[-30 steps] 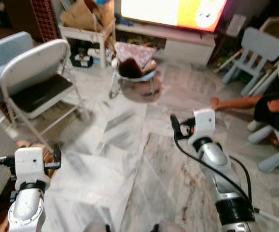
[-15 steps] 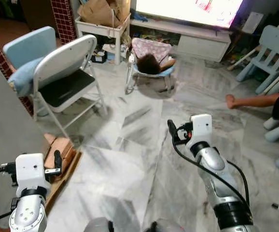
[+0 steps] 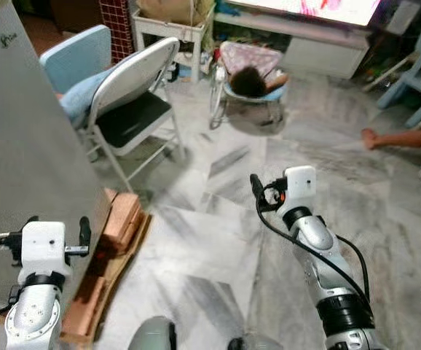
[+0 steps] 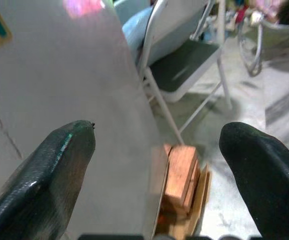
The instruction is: Restocking fridge
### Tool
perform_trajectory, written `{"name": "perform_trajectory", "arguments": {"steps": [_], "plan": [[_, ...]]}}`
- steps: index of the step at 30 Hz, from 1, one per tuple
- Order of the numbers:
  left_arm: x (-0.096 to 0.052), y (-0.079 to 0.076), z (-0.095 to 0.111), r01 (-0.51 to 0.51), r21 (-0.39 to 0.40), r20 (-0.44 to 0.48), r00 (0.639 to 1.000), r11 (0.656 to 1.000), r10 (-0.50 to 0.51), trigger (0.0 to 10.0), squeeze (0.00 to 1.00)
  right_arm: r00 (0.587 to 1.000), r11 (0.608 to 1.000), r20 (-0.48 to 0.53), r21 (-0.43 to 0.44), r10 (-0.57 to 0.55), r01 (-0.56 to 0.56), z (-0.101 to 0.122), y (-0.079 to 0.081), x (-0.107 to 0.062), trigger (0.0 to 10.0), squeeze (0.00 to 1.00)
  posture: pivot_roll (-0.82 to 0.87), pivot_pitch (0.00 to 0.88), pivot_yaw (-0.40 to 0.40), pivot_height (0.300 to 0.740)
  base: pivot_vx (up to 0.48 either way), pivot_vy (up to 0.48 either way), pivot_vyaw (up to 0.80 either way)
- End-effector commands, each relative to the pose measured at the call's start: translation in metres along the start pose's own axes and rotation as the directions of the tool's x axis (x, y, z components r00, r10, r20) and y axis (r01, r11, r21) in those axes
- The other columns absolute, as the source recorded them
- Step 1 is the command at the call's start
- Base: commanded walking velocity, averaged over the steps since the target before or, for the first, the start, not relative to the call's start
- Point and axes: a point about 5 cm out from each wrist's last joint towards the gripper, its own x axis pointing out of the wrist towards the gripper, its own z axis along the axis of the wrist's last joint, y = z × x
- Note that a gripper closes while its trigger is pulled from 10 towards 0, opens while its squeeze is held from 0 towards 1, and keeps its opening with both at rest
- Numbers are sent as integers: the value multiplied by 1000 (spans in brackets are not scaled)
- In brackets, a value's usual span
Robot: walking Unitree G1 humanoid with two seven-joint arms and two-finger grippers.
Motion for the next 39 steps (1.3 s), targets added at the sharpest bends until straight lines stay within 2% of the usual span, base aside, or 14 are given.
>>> {"name": "perform_trajectory", "arguments": {"steps": [1, 4, 9, 10, 14, 16, 20, 23, 24, 27, 31, 36, 38, 39], "plan": [[0, 0, -4, 14, 10, -9, 1000, 1000, -14, 10000, 0, 999, 999, 10, 5, -53, 53, 2, -8, -4, 10000, 0, 65, 76, -20, 735, 0, 0, 0], [6, -1, -8, 34, 39, -6, 999, 999, -34, 10000, 0, 995, 995, -10, 13, -95, 95, -3, -12, -14, 10000, 0, 34, 57, -16, 735, 0, 0, 0], [15, -14, -9, 73, 34, 1, 997, 997, -73, 10000, 0, 996, 996, -10, -20, -89, 88, -9, -17, -27, 10000, 0, 10, 46, 26, 735, 0, 0, 0], [14, -16, -9, 79, 38, 3, 997, 996, -79, 10000, 0, 998, 998, -5, -29, -64, 64, -9, -15, -33, 10000, 0, 5, 51, 40, 735, 0, 0, 800], [13, -16, -9, 80, 38, 5, 997, 996, -80, 10000, 0, 999, 998, -2, -35, -44, 43, -9, -12, -37, 10000, 0, 5, 55, 42, 735, 0, 0, 800], [5, -20, -11, 87, 52, -7, 996, 995, -87, 10000, 0, 999, 998, -45, -60, 14, -16, -16, -7, -52, 10000, 0, 29, 83, 33, 735, 0, 0, 800], [2, -16, -15, 49, 42, -23, 999, 998, -48, 10000, 0, 997, 995, -48, -79, 54, -57, -15, -6, -51, 10000, 0, 42, 83, 24, 735, 0, 0, 800], [0, -11, -16, 1, 44, -34, 999, 999, 1, 10000, 0, 998, 996, -30, -76, 52, -54, -8, -7, -44, 10000, 0, 44, 86, 14, 735, 0, 0, 800], [-3, -13, -18, 5, 69, -28, 1000, 998, -3, 10000, 0, 999, 996, -22, -72, 42, -43, -5, -9, -39, 10000, 0, 43, 93, 0, 735, 0, 0, 800], [-7, -14, -23, 2, 68, -38, 999, 998, 1, 10000, 0, 999, 997, -28, -70, 24, -25, -4, -12, -35, 10000, 0, 43, 92, -7, 735, 0, 0, 800], [-9, -10, -29, -63, 9, -61, 996, 998, 63, 10000, 0, 1000, 997, -15, -78, 17, -18, -4, -12, -33, 10000, 0, 41, 74, -23, 735, 0, 0, 800], [-12, -12, -33, -59, 8, -75, 995, 998, 59, 10000, 0, 999, 999, -36, -50, -21, 19, -11, -13, -34, 10000, 0, 31, 85, -25, 735, 0, 0, 320], [-13, -16, -35, -46, 25, -76, 996, 999, 48, 10000, 0, 999, 996, -42, -82, -20, 17, -13, -14, -35, 10000, 0, 26, 86, -36, 735, 0, 0, 0], [-13, -21, -37, -24, -15, -84, 996, 1000, 22, 10000, 0, 998, 996, -56, -90, -35, 29, -17, -18, -36, 10000, 0, 31, 96, -54, 735, 0, 0, 0]]}}
